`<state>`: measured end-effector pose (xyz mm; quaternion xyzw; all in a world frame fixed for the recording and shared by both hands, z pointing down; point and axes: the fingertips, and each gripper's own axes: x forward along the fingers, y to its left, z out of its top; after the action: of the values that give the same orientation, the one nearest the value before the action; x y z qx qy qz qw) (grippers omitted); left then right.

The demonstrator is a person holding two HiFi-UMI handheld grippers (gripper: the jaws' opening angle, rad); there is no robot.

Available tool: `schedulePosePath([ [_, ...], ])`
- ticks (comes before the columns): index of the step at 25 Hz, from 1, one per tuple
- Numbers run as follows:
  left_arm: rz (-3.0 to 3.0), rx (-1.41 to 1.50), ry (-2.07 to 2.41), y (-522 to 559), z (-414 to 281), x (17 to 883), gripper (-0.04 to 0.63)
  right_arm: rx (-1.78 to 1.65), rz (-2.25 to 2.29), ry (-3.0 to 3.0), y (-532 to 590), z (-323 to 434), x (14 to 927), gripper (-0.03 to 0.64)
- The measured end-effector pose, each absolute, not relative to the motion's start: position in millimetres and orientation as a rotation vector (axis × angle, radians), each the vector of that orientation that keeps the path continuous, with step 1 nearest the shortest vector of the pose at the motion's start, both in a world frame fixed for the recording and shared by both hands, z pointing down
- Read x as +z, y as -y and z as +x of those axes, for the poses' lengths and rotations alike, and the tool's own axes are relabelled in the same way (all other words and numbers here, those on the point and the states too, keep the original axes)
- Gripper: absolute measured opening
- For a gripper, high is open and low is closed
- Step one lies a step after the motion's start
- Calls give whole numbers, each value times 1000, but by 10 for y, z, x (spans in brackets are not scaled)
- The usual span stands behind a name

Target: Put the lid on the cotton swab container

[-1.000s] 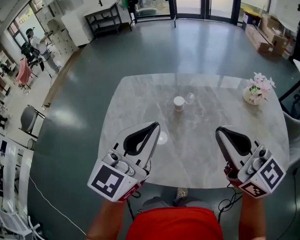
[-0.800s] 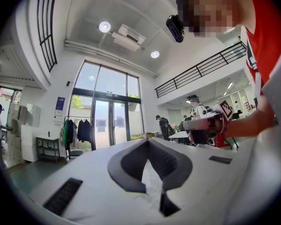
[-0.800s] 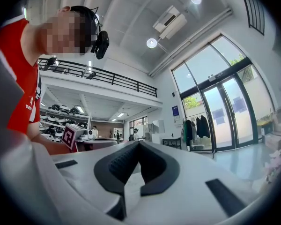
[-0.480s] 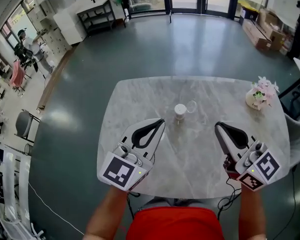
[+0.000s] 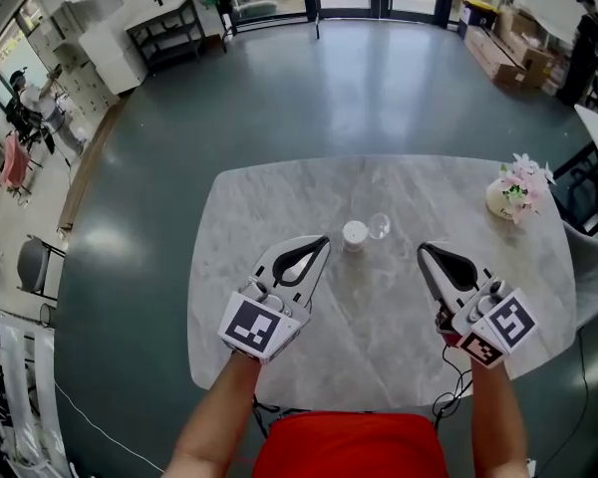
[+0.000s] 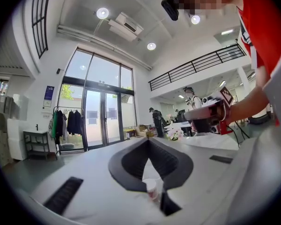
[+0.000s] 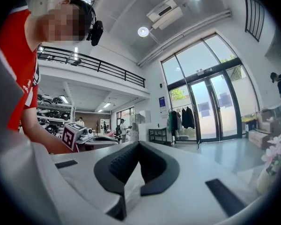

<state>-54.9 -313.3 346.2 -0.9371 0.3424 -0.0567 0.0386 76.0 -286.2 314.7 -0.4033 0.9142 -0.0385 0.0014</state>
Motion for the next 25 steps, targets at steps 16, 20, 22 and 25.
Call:
schedulePosePath([
  [16,-2991,-349,-929,3854,-177,4663,154,-440,-1317,-2964,3733,895,4161,31],
  [20,-3023,-492,-877,3896,-161,5053,259,-574,-1267,-2996,3804,831,4455,78],
  [22,-3034,-564,-849,3920,-136,5243,267,-649,-1229,-3017,3832,795,4605,128],
  [25,-3053,-654,-796,3947,-68,5475,301,-756,-1171,-3049,3863,736,4829,214],
])
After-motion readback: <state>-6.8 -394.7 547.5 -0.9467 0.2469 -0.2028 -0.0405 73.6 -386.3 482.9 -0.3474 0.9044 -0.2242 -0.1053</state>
